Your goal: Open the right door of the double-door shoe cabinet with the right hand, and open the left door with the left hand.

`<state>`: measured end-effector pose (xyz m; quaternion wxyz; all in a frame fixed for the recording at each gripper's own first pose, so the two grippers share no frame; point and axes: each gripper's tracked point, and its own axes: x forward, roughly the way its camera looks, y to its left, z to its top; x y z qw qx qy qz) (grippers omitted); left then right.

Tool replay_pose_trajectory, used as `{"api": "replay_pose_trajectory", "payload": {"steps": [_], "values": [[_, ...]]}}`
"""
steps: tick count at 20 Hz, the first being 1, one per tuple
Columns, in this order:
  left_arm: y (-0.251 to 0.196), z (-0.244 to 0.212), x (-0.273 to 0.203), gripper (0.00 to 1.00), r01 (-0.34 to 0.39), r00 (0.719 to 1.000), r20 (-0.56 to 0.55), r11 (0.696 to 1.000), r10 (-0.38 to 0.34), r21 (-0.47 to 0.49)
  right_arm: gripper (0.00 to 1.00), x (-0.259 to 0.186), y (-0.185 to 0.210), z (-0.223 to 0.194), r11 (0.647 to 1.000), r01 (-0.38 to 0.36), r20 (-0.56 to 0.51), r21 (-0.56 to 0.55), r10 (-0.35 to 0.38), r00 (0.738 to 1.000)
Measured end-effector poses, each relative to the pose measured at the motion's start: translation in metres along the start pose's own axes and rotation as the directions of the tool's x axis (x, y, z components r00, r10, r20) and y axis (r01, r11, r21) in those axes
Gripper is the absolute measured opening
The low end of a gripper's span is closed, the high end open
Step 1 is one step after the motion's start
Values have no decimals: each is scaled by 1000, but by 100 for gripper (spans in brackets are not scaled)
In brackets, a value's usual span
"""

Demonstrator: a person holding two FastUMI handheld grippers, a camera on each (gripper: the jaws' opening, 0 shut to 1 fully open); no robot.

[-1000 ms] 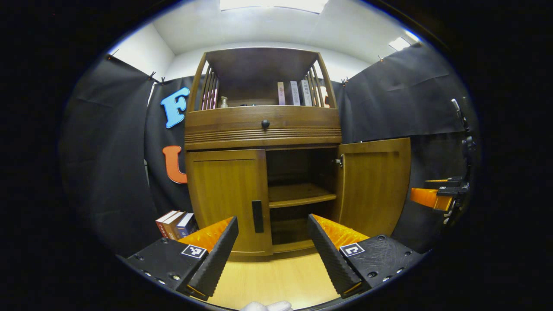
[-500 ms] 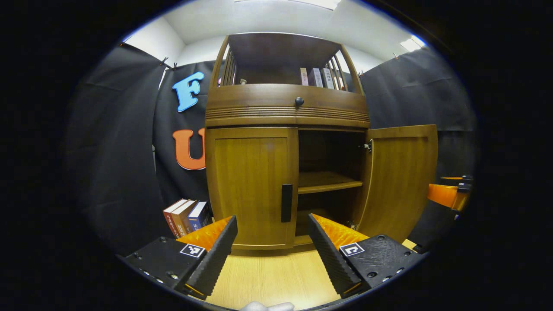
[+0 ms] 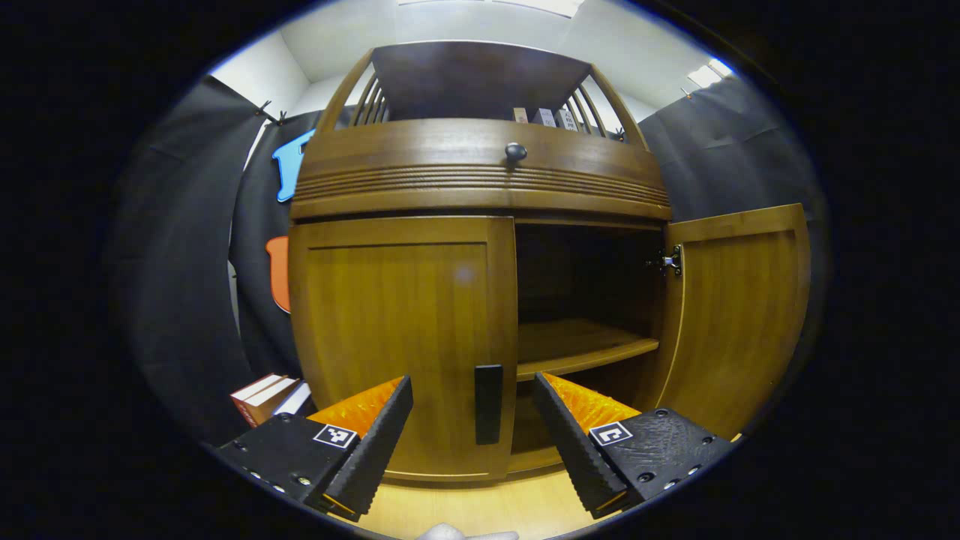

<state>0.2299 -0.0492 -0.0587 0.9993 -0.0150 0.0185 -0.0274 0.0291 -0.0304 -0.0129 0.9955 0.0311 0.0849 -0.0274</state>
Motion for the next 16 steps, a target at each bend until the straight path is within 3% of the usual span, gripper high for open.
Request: {"api": "replay_pose_trajectory", "payload": {"steps": [4, 5, 9, 10, 11, 14, 16], "values": [[-5, -23, 51, 96, -20, 1000, -14, 999, 20, 28, 99, -1, -4, -1, 997, 49, -10, -55, -50, 999], [-7, -31, 60, 100, -29, 999, -25, 999, 30, 46, 99, 0, -6, -3, 997, 50, -20, -57, -52, 998], [10, -55, 92, 74, -90, 995, -45, 995, 92, 50, 99, 2, -10, -11, 993, 58, -40, -100, -62, 997], [8, -59, 97, 72, -79, 994, -66, 996, 82, 40, 99, 3, -8, -15, 994, 47, -50, -102, -52, 997], [3, -64, 101, 79, -49, 996, -79, 999, 50, 17, 99, 4, -4, -18, 994, 37, -58, -102, -43, 997], [-6, -60, 98, 29, -11, 999, -46, 1000, 10, -15, 100, 9, 2, -22, 994, 21, -72, -105, -29, 997], [-5, -61, 101, 43, -5, 999, -41, 1000, 4, -10, 100, 10, 4, -24, 994, 15, -80, -104, -23, 996]]}}
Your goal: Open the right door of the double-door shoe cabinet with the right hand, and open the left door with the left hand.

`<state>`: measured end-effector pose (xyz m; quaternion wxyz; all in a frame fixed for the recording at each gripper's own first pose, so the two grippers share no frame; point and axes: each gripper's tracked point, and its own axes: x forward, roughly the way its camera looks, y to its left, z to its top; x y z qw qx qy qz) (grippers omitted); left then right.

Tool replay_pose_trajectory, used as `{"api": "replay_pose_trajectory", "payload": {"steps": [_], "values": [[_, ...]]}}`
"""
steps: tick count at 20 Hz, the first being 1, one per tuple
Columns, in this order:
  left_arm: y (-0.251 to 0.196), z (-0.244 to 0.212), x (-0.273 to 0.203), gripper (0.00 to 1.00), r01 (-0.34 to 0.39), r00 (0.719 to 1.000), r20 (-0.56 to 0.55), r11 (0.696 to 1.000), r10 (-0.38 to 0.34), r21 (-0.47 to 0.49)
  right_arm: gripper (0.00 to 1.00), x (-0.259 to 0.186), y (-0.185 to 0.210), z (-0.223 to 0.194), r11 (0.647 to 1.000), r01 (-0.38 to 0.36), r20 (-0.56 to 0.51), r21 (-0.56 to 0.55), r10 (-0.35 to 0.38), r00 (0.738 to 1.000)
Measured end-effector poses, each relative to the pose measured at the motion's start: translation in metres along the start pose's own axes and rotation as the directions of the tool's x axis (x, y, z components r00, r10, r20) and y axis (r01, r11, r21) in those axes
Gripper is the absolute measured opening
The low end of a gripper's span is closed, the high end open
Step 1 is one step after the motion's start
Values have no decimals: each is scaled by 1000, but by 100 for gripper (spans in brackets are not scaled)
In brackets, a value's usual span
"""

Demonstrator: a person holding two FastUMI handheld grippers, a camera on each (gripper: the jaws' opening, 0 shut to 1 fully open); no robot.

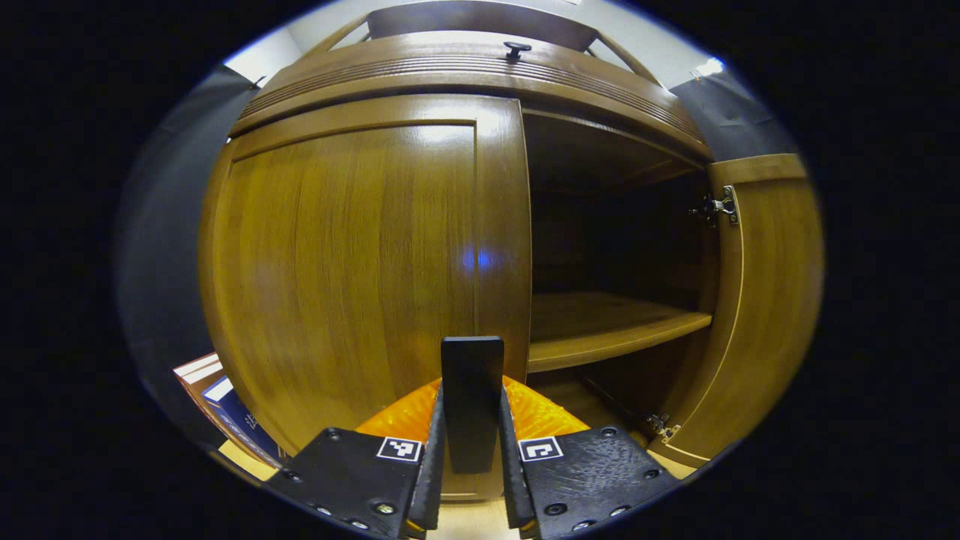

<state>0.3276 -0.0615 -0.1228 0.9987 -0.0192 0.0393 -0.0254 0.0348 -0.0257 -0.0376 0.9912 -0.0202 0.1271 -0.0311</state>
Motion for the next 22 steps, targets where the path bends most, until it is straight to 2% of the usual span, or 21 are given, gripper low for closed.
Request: {"api": "replay_pose_trajectory", "payload": {"steps": [1, 2, 5, 6, 7, 11, 16, 17, 18, 19, 20, 21, 22], "values": [[0, -2, 6, 33, 6, 1000, -1, 1000, -6, -6, 100, -1, 1, 0, 1000, -4, 0, 3, 4, 1000], [0, -1, -2, 28, 15, 1000, -10, 1000, -15, -6, 100, -1, 2, 0, 1000, -6, 0, 3, 6, 1000], [-2, -1, -14, 28, 51, 998, -18, 998, -52, -22, 100, -3, 3, 2, 1000, -11, 8, 7, 10, 1000], [-2, -2, -21, 37, 68, 997, -19, 997, -69, -30, 100, -4, 3, 2, 1000, -12, 7, 15, 11, 1000], [-2, -2, -28, 28, 86, 996, -19, 996, -86, -34, 100, -5, 4, 1, 1000, -14, 3, 23, 14, 1000], [3, -4, -65, 28, 127, 992, -17, 992, -127, -1, 100, -25, 0, -7, 999, -14, 6, 51, 14, 1000], [23, -5, -121, 28, 111, 994, 0, 994, -111, -18, 100, -33, 8, -8, 996, -51, -1, 71, 51, 999], [29, -6, -132, 37, 106, 994, 2, 994, -106, -15, 100, -34, 13, -9, 995, -71, -4, 74, 72, 997], [34, -7, -142, 18, 103, 995, -1, 995, -103, -11, 100, -34, 19, -9, 994, -87, -6, 72, 87, 996], [40, -7, -150, 37, 97, 995, -6, 995, -97, -9, 100, -33, 25, -10, 992, -104, -9, 66, 104, 994], [46, -9, -159, 28, 96, 995, -17, 995, -96, -14, 100, -32, 31, -12, 990, -123, -14, 65, 124, 992], [51, -9, -165, 31, 93, 995, -19, 995, -93, -23, 100, -33, 38, -15, 987, -146, -18, 66, 147, 989], [56, -10, -172, 23, 84, 996, -23, 996, -85, -30, 100, -32, 45, -16, 984, -166, -19, 66, 168, 986]]}}
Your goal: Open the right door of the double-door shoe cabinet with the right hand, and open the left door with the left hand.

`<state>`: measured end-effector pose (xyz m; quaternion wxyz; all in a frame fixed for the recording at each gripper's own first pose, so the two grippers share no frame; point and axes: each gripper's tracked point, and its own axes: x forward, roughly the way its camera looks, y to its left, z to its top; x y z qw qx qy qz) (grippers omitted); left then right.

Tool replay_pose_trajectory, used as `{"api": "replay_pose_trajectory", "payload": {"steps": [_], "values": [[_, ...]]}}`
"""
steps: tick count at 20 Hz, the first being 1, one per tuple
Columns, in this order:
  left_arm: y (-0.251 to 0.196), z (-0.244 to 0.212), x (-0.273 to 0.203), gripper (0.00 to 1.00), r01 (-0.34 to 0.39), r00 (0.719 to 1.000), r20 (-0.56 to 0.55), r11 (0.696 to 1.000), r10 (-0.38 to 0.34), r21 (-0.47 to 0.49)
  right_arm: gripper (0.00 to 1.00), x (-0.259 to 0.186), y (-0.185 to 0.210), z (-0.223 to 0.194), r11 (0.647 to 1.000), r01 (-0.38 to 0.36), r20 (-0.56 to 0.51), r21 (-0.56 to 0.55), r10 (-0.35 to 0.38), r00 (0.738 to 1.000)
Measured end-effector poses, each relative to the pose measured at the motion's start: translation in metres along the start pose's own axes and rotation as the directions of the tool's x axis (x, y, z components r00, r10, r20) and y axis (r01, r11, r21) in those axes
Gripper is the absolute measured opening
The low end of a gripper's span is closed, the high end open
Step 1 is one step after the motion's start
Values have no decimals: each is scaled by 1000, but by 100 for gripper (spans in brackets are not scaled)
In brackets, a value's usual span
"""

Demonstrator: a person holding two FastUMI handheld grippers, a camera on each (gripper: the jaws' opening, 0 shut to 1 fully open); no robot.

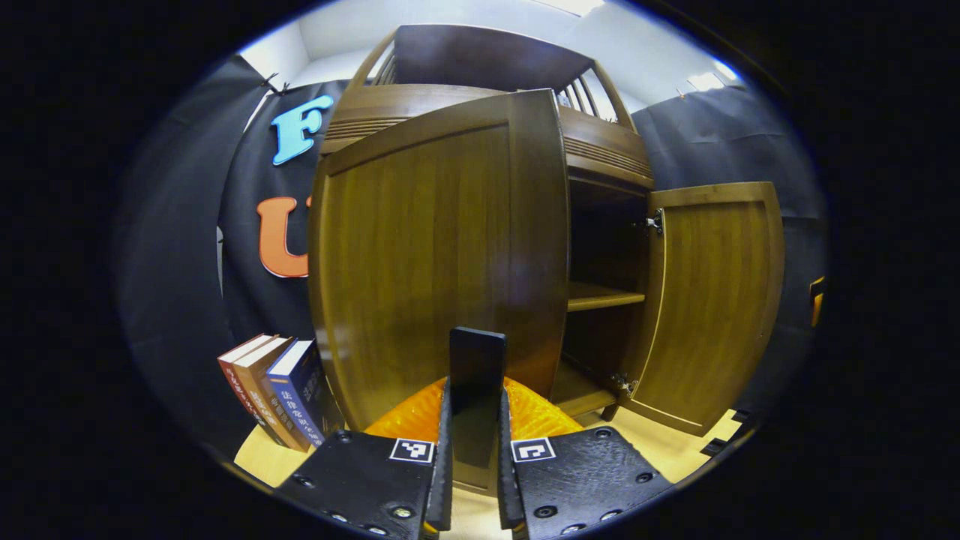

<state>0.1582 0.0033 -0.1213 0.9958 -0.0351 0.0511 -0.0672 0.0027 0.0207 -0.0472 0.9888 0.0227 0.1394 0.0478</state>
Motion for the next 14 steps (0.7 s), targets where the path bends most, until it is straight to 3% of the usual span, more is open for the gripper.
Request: {"api": "replay_pose_trajectory", "payload": {"steps": [1, 3, 4, 6, 7, 12, 13, 14], "values": [[5, 0, -6, 31, -12, 1000, 1, 1000, 12, -2, 100, 0, -1, -2, 1000, -10, -2, -3, 10, 1000], [13, -1, -15, 31, -33, 999, -5, 999, 33, -1, 100, 2, 3, -5, 1000, -30, -8, -2, 30, 1000], [16, -2, -19, 23, -42, 999, -9, 999, 42, -1, 100, 3, 3, -5, 999, -35, -9, -1, 35, 999], [25, -2, -29, 23, -69, 998, -8, 998, 69, 1, 100, 4, 7, -4, 999, -38, -8, 5, 38, 999], [29, -3, -33, 14, -75, 997, -15, 997, 75, 3, 100, 5, 11, -3, 999, -40, -7, 10, 40, 999], [55, -4, -58, 16, -112, 993, -22, 993, 113, 23, 100, 4, 20, -8, 998, -55, -11, 19, 55, 998], [60, -4, -58, 9, -114, 993, -20, 993, 115, 16, 100, 4, 22, -9, 998, -58, -12, 21, 58, 998], [61, -5, -63, 9, -113, 993, -21, 994, 113, 16, 100, 3, 24, -10, 998, -62, -14, 22, 62, 998]]}}
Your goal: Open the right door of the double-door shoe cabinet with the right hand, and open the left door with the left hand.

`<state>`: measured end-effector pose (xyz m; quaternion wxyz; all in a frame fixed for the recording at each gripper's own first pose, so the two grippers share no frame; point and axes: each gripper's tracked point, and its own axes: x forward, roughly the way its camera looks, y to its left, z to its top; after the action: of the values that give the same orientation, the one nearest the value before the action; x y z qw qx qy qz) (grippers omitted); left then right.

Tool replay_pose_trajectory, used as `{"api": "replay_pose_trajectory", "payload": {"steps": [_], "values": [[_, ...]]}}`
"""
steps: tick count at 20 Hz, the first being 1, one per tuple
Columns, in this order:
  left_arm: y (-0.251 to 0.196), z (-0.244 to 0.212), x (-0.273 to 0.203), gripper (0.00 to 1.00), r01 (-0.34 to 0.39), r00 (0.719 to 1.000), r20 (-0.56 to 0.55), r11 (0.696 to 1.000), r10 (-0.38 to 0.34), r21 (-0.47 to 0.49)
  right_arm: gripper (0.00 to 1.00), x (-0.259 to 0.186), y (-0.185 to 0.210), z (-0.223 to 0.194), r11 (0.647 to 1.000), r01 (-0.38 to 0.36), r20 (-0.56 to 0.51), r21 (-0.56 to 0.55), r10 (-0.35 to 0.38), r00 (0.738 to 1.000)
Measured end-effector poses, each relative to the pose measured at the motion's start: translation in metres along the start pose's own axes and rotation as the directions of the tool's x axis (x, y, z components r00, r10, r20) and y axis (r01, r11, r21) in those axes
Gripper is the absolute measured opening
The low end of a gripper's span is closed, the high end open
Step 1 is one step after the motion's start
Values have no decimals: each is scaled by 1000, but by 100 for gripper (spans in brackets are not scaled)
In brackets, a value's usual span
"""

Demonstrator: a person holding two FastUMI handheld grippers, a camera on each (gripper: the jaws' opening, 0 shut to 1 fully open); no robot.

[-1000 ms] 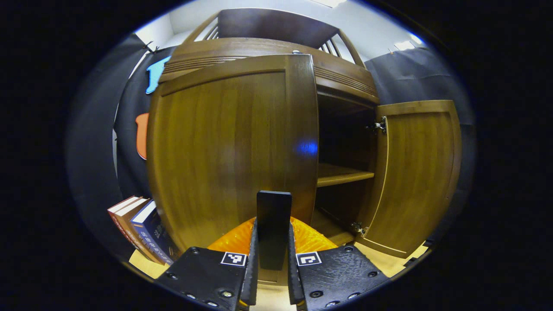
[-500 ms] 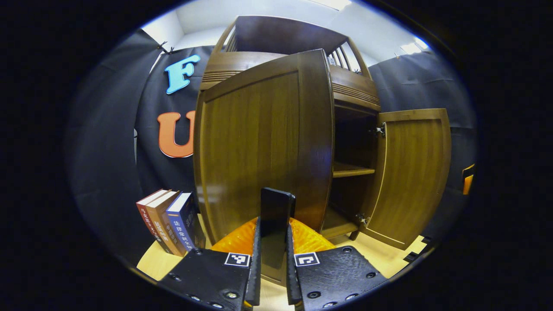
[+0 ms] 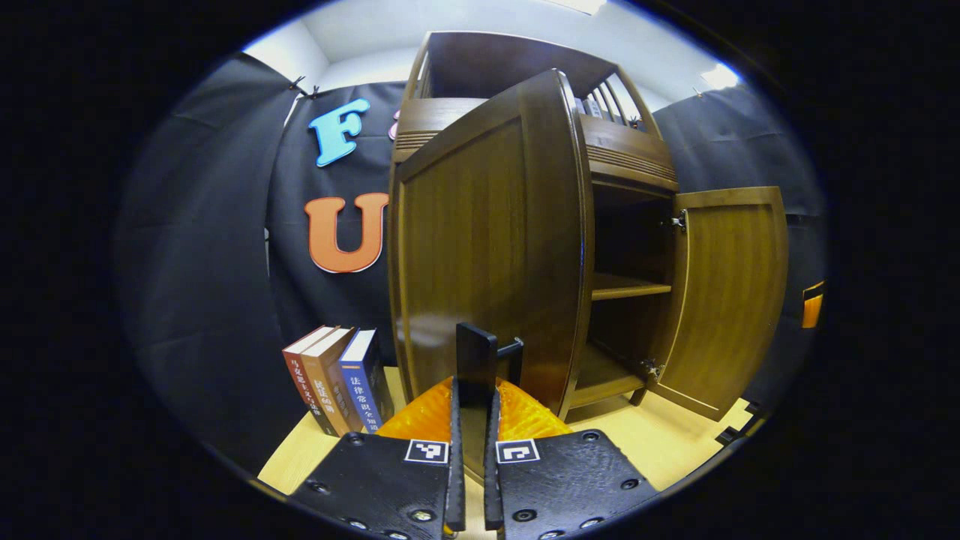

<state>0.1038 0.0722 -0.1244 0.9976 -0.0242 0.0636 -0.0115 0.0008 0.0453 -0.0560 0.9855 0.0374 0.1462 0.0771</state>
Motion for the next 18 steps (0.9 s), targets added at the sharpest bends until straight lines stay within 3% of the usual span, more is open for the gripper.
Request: {"api": "replay_pose_trajectory", "payload": {"steps": [2, 3, 5, 18], "values": [[9, 0, -4, 9, -2, 1000, -2, 1000, 2, -7, 100, -1, 5, -1, 1000, -9, -2, 7, 9, 1000], [15, -1, -4, 17, -9, 1000, -2, 1000, 9, 3, 100, -2, 7, -2, 1000, -10, 0, 7, 10, 1000], [27, 0, -11, 2, -32, 999, 1, 999, 32, -8, 100, -3, 8, 0, 1000, -11, 6, 7, 10, 1000], [107, -4, -29, 0, -49, 997, 51, 999, 50, -17, 100, -6, 19, 1, 999, -39, 2, 9, 39, 999]]}}
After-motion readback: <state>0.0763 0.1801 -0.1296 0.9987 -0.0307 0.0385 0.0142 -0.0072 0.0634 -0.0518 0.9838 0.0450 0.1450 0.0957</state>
